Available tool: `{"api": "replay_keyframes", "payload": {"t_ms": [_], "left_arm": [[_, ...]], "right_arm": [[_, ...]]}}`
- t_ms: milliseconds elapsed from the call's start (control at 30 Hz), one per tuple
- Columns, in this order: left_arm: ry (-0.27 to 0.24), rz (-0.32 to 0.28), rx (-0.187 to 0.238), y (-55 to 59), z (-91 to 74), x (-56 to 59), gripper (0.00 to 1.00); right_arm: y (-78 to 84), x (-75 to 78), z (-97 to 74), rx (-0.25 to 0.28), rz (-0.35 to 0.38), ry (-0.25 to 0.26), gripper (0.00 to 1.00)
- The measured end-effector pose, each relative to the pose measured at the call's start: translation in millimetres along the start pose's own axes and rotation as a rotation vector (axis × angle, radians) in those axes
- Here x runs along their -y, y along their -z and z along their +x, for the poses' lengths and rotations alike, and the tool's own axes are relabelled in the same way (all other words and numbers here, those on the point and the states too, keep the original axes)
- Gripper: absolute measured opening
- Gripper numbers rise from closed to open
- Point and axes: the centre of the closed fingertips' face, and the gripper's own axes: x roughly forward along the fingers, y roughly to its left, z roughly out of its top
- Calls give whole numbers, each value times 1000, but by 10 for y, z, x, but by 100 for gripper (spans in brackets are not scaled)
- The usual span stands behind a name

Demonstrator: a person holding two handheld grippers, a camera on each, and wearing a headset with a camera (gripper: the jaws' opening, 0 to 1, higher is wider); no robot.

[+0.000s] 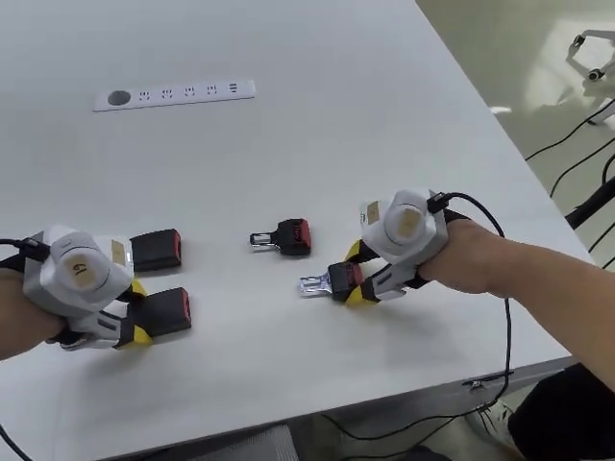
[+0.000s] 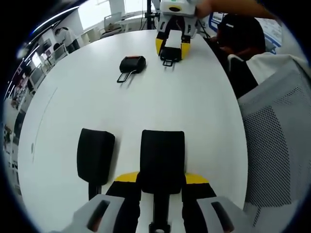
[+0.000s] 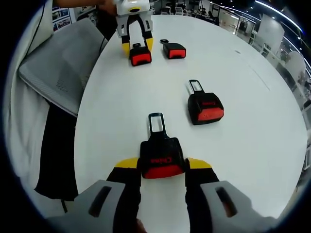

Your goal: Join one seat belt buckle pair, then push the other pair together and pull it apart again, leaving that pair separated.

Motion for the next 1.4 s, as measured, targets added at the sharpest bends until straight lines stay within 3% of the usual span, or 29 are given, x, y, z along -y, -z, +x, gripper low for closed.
{"api": "replay_keyframes", "payload": {"t_ms": [233, 367, 767, 1033, 1400], "left_arm": [[1, 1, 11, 3, -2, 14, 33], [1, 3, 3, 3, -1, 18, 33], [3, 5, 4, 71, 46, -46, 33], [-2, -9, 7, 78, 61, -58, 33], [-10, -30, 16, 78, 62, -60, 33]], "right_arm": [[-185, -89, 107, 23, -5, -5, 33], [-334, -102, 185, 46, 9, 23, 33], [-755, -227, 426, 92, -9, -5, 33], [-1035, -283, 593, 87, -34, -14, 34], [-1271, -361, 738, 62, -56, -33, 33]]}}
